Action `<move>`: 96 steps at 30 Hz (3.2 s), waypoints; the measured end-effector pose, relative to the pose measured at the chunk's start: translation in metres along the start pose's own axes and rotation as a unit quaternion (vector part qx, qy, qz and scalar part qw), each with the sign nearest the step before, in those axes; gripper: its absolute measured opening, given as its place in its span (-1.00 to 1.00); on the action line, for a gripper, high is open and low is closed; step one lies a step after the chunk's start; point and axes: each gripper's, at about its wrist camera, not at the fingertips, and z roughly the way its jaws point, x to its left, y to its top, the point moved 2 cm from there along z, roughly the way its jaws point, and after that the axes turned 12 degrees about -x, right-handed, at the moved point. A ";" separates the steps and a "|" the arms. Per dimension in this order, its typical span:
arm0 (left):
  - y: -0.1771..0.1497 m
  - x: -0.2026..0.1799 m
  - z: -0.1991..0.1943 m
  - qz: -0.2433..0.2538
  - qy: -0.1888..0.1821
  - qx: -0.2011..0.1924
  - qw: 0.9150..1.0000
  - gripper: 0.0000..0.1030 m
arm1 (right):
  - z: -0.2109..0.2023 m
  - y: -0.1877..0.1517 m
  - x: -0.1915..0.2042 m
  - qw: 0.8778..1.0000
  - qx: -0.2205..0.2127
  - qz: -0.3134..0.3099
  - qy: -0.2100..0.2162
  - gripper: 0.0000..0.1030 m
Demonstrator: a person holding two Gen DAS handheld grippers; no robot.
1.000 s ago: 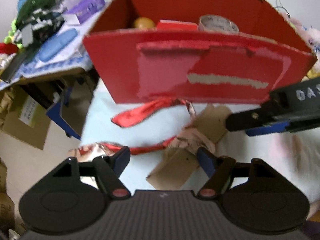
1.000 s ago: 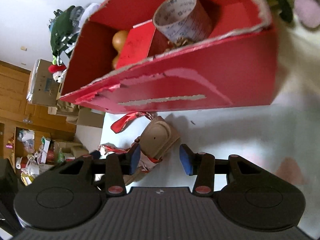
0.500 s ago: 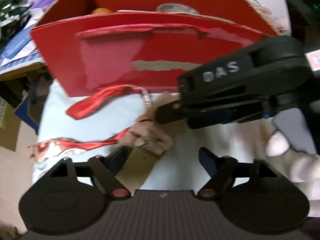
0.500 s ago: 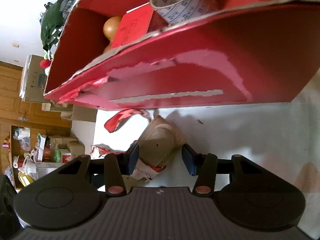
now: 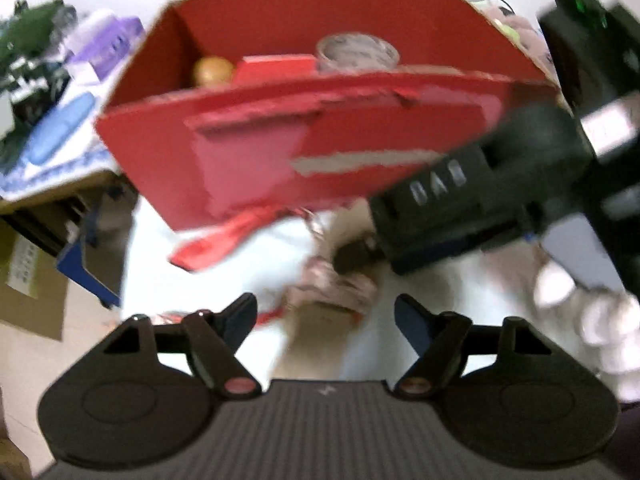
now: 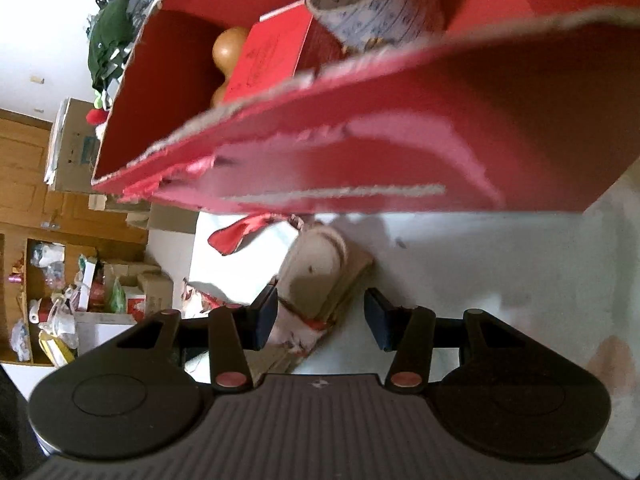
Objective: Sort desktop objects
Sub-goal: 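Grasp the beige strap with the right gripper and lift it, then carry the beige strap with the right gripper over the red box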
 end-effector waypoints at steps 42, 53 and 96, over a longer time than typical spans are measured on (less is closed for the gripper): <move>0.037 -0.145 -0.017 0.060 -0.148 -0.040 0.986 -0.07 | -0.166 -0.010 -0.093 0.987 -0.150 0.024 -0.057 -0.21; 0.136 -0.154 -0.095 0.064 -0.127 -0.189 0.972 -0.07 | -0.243 0.032 -0.041 0.956 -0.286 -0.059 -0.010 -0.21; 0.150 -0.050 0.101 -0.015 -0.172 0.009 0.985 -0.10 | -0.047 0.126 0.029 0.954 -0.034 -0.231 -0.186 -0.51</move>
